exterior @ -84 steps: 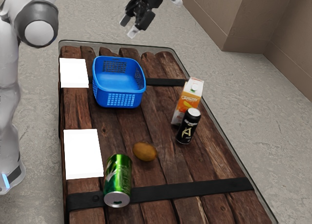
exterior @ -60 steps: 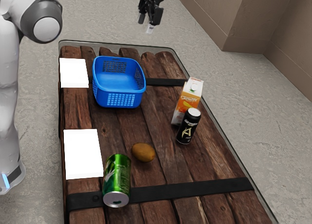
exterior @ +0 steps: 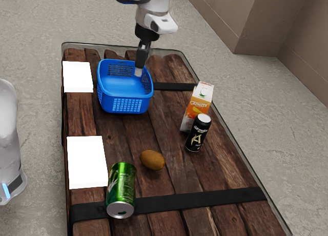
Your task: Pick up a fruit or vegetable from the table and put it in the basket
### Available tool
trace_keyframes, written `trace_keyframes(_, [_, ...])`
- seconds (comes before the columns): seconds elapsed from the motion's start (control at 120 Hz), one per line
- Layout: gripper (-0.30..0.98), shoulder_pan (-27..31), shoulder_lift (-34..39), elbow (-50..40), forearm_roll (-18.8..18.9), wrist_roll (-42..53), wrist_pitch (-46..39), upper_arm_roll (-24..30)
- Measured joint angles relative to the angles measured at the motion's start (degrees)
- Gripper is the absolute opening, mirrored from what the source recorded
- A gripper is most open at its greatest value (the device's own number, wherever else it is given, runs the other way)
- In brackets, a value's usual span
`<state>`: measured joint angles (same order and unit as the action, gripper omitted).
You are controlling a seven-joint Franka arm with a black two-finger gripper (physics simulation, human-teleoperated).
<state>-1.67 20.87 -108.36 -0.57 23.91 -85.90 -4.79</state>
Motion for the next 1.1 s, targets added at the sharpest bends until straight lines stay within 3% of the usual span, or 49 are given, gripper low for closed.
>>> trace_keyframes(0.042, [0.66,8.5,4.98,-8.31,-0.76,-0.23,-4.61,7.68])
trace_keyframes(0.092, [0.66,12.92,7.3,-16.09,-1.93,-0.48,-10.8,11.77])
trace_keyframes(0.292, [0.66,15.32,2.92,-20.74,-5.63,-2.12,-27.64,19.68])
trace_keyframes(0.375, [0.66,16.63,6.69,-21.04,-6.3,-2.66,-29.41,20.52])
trace_keyframes(0.5, [0.66,25.67,20.31,-21.76,-9.78,-3.29,-27.49,32.31])
trace_keyframes(0.567, [0.66,24.1,21.35,-21.58,-11.68,-3.71,-26.23,35.82])
trace_keyframes(0.65, [0.66,19.2,17.4,-18.66,-12.71,-4.63,-24.68,35.58])
trace_keyframes(0.817, [0.66,17.92,6.21,-6.49,-13.16,-5.39,-20.67,33.04])
trace_keyframes(1.1, [0.66,15.23,-2.11,-5.02,-12.44,-6.27,-10.94,31.61])
